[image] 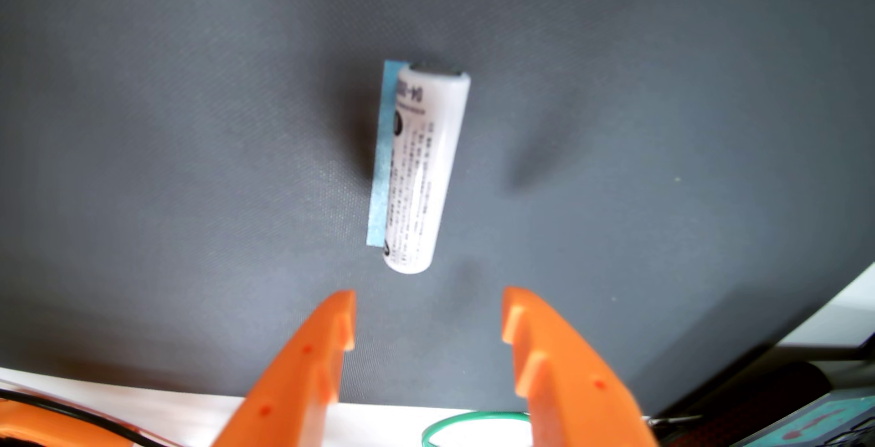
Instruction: Insert Battery
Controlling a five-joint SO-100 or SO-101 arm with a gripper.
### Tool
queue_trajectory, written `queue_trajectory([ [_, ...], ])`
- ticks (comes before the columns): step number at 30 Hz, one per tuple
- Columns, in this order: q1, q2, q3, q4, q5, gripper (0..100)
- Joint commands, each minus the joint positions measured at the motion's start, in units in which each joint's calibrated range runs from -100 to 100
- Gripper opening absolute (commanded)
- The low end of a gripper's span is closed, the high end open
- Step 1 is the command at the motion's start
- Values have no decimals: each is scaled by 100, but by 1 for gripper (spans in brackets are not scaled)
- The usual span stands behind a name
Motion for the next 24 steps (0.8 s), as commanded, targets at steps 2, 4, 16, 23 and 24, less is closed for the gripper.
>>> queue_trajectory([
  [2,-9,-23,-30,20,-31,20],
  [4,-9,-23,-30,28,-93,23],
  [16,-9,-14,-21,28,-103,23],
  [23,-115,252,-102,28,-196,23],
  [24,-151,344,-111,28,-196,23],
])
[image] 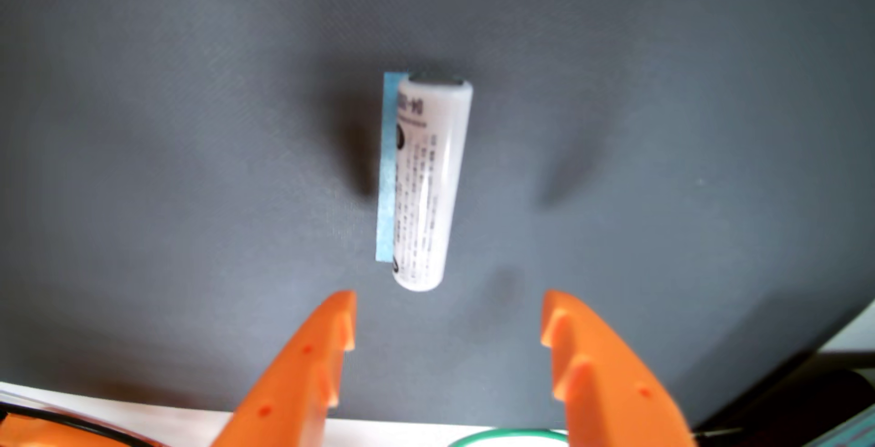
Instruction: Insert Battery
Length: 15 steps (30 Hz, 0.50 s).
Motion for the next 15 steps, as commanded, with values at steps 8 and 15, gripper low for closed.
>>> queue_trajectory([
  [8,-130,278,-210,62,3,23],
  [15,-35,311,-48,53,3,23],
])
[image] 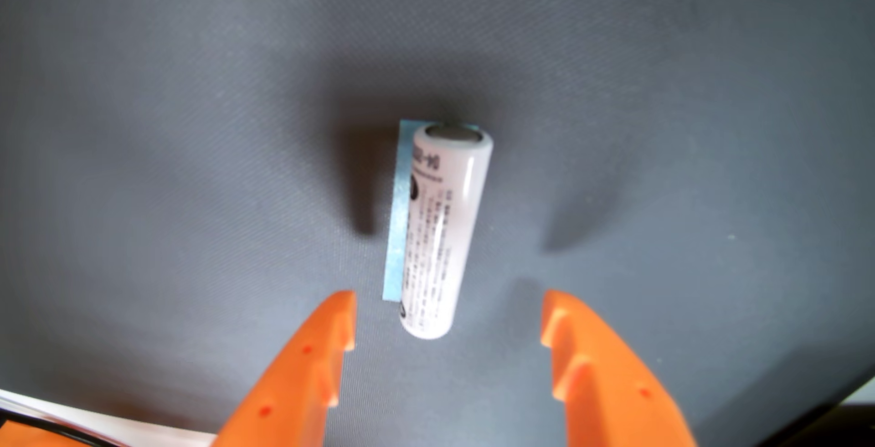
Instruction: Insert Battery
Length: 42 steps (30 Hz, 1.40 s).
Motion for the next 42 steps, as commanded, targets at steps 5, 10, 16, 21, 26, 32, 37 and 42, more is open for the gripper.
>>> queue_trajectory([
  [5,71,212,-38,-23,24,23],
  [10,60,387,-38,-57,55,23],
  [16,36,487,-47,-65,127,23],
  [21,0,512,-47,-65,127,18],
  [26,-23,520,-11,-251,127,9],
  [32,-23,520,-11,-319,127,2],
  [37,-23,520,-20,-285,127,2],
  [42,-35,404,-228,-167,75,2],
])
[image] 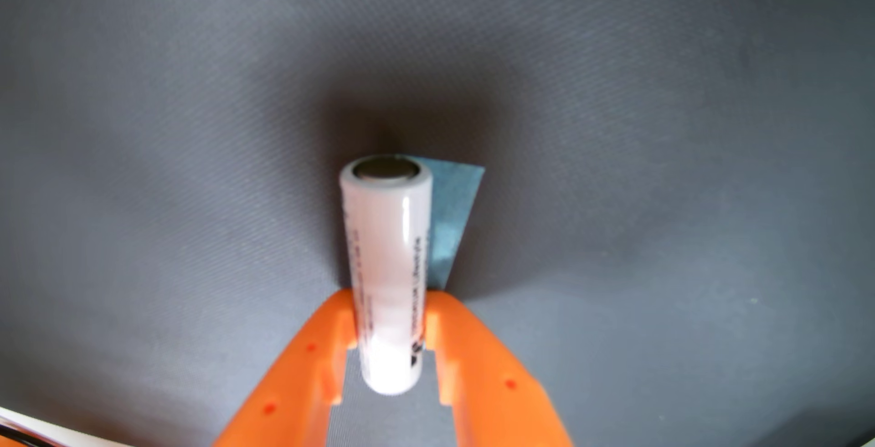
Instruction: Insert Battery
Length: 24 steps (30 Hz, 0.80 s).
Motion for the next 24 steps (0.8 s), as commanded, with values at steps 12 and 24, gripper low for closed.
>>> queue_trajectory([
  [12,14,-1196,-426,584,-717,2],
  [24,-1367,-1471,-399,1049,-1335,2],
])
